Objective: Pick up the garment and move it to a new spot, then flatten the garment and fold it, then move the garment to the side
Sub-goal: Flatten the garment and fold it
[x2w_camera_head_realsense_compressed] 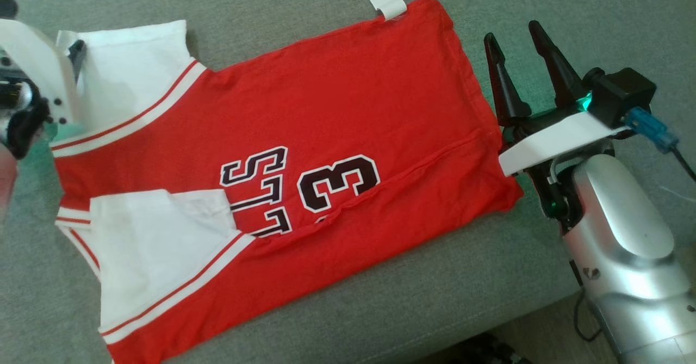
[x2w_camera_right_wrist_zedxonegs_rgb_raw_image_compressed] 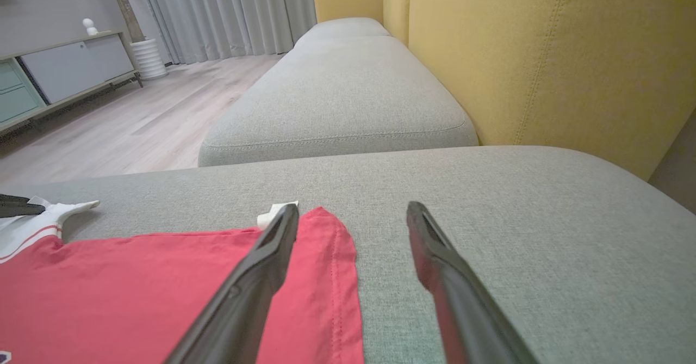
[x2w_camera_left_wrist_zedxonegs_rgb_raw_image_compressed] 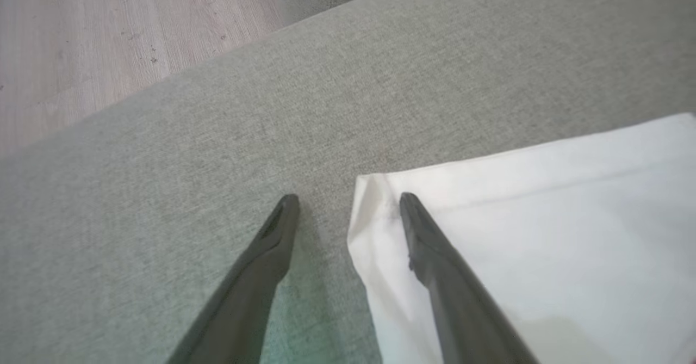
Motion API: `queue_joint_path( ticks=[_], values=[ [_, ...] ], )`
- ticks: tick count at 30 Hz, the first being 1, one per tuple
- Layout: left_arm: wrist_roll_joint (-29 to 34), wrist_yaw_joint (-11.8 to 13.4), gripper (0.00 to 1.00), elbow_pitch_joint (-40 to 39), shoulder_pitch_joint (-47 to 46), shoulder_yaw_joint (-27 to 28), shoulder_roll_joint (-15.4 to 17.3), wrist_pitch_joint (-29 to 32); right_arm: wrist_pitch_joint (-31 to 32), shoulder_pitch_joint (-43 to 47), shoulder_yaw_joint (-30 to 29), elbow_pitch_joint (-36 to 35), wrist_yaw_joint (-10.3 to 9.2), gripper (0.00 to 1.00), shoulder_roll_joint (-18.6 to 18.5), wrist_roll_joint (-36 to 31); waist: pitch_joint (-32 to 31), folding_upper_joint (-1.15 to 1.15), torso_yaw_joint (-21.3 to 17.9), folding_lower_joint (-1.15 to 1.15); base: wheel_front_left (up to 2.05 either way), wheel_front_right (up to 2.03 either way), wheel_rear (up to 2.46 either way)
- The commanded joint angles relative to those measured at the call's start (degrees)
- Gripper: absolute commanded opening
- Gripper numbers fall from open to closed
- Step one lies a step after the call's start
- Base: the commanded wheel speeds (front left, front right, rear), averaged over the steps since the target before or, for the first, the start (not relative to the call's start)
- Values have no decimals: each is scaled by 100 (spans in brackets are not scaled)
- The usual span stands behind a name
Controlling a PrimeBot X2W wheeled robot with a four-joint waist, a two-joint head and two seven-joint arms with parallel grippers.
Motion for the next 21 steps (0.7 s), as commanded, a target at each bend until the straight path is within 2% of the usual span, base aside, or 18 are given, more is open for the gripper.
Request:
queue_joint_path(
  ticks=[1,6,11,16,21],
  values=[
    [-134,10,0,-137,-94,27,179,78,-38,-116,23,-115,40,100,-31,3,-62,0,54,0,0,0,0],
    [-289,10,0,-255,-93,-87,184,-68,-18,-143,-12,-66,40,100,-53,12,-153,0,157,0,0,0,0],
    [-639,10,0,-331,-83,58,-19,-674,149,-189,-96,97,40,100,-151,182,-300,0,398,0,0,0,0],
    [-553,10,0,-661,-51,-251,-114,-1211,456,-458,-44,321,40,100,-488,284,-479,0,798,0,0,0,0],
    [-517,10,0,-1081,-71,-602,-183,-1480,964,-822,546,683,40,100,-1010,508,-517,0,1241,0,0,0,0]
  ],
)
